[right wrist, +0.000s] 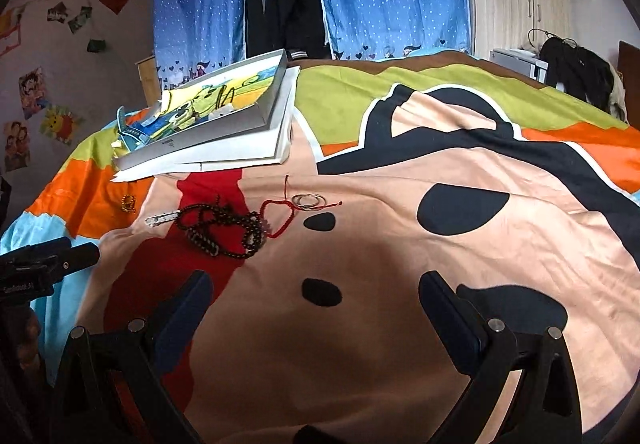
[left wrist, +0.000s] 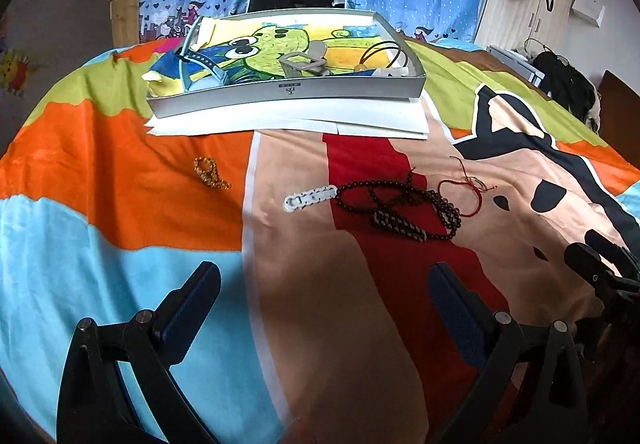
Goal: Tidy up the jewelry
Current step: 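Move both tools back over the remaining jewelry on the duvet, then grasp the white plastic clip with the left tool while the right tool grasps the red string bracelet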
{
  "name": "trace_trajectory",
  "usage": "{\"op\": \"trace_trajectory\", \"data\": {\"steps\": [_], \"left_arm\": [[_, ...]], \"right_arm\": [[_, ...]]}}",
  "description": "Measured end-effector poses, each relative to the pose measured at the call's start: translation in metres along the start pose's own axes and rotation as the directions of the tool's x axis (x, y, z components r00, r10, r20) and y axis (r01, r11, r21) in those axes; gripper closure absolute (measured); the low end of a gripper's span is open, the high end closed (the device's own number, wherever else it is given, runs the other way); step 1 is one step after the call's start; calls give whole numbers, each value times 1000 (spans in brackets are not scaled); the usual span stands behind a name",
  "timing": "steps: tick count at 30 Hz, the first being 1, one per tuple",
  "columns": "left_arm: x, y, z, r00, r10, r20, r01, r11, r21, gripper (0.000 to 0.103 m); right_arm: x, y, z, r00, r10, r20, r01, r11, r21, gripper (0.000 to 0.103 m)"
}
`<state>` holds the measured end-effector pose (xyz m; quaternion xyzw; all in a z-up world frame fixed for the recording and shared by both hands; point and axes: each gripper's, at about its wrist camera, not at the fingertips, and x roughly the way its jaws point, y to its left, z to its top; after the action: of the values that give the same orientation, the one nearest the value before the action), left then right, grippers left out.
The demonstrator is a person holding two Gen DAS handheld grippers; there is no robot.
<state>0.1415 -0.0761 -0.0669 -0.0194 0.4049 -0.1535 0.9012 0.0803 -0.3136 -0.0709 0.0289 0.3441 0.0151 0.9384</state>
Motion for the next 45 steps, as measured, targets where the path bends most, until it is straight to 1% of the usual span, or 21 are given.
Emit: {"op": "trace_trajectory", "data": {"steps": [5, 11, 15, 19, 20, 23, 25, 26, 27, 28, 29, 31, 32, 34, 35, 38, 39, 40, 41, 43, 45], "left_arm": [[14, 8, 12, 1000, 0, -19, 0, 1000, 24, 2], [33, 24, 27, 999, 5, -46, -3, 1000, 30, 2], [46, 28, 34, 998, 18, -63, -15, 999, 53, 2], [61, 28, 40, 996, 13, -86, -6, 996, 90, 2], [65, 28, 41, 996, 10, -92, 0, 995, 102, 2], [76, 29, 44, 994, -8, -111, 24, 990, 138, 2], [82, 30, 45, 992, -20, -122, 39, 987, 156, 2], [86, 32, 46, 992, -27, -125, 47, 986, 163, 3], [88, 33, 47, 991, -35, -130, 57, 984, 166, 4], [91, 34, 48, 990, -41, -133, 64, 984, 168, 7], [94, 36, 49, 989, -47, -139, 70, 983, 169, 9], [98, 38, 50, 987, -54, -153, 79, 983, 166, 19], [101, 39, 52, 986, -56, -159, 82, 983, 164, 22], [106, 41, 54, 983, -58, -173, 87, 983, 163, 30], [107, 41, 55, 983, -59, -176, 89, 982, 168, 32], [115, 38, 57, 980, -48, -192, 88, 974, 207, 41], [116, 36, 56, 979, -46, -197, 89, 972, 218, 48], [119, 35, 56, 977, -41, -207, 90, 968, 232, 51], [122, 33, 55, 976, -32, -215, 86, 965, 247, 52], [125, 31, 53, 975, -19, -221, 80, 960, 270, 60], [125, 30, 52, 976, -18, -219, 81, 956, 281, 64]], "right_arm": [[15, -4, 12, 1000, 23, -16, -23, 1000, -11, 0], [37, -12, 29, 998, 64, -28, -64, 998, 21, 0], [48, -8, 36, 994, 101, -32, -101, 995, 16, 0], [60, -1, 40, 990, 135, -47, -135, 991, -5, 0], [63, 0, 41, 988, 145, -51, -145, 989, -7, 2], [73, 4, 43, 983, 166, -73, -167, 986, -14, 13], [80, 4, 44, 980, 178, -92, -179, 984, -4, 25], [83, 4, 45, 978, 182, -101, -183, 983, 2, 29], [87, 3, 45, 976, 185, -113, -186, 983, 7, 35], [90, 3, 46, 974, 189, -124, -189, 982, 12, 39], [94, 3, 46, 971, 195, -135, -195, 981, 17, 41], [100, 3, 46, 966, 205, -156, -204, 979, 23, 46], [102, 4, 47, 965, 204, -163, -203, 979, 24, 46], [109, 5, 48, 965, 192, -179, -191, 981, 25, 54], [112, 5, 48, 964, 186, -190, -184, 983, 26, 55], [123, 4, 48, 959, 180, -220, -173, 984, 52, 59], [126, 3, 48, 958, 175, -226, -166, 984, 59, 62], [128, 2, 48, 959, 171, -228, -160, 985, 63, 66], [129, 1, 49, 959, 165, -230, -152, 986, 71, 67], [132, -1, 50, 959, 163, -231, -146, 985, 92, 73], [134, -3, 51, 959, 163, -232, -141, 984, 106, 75]]}}
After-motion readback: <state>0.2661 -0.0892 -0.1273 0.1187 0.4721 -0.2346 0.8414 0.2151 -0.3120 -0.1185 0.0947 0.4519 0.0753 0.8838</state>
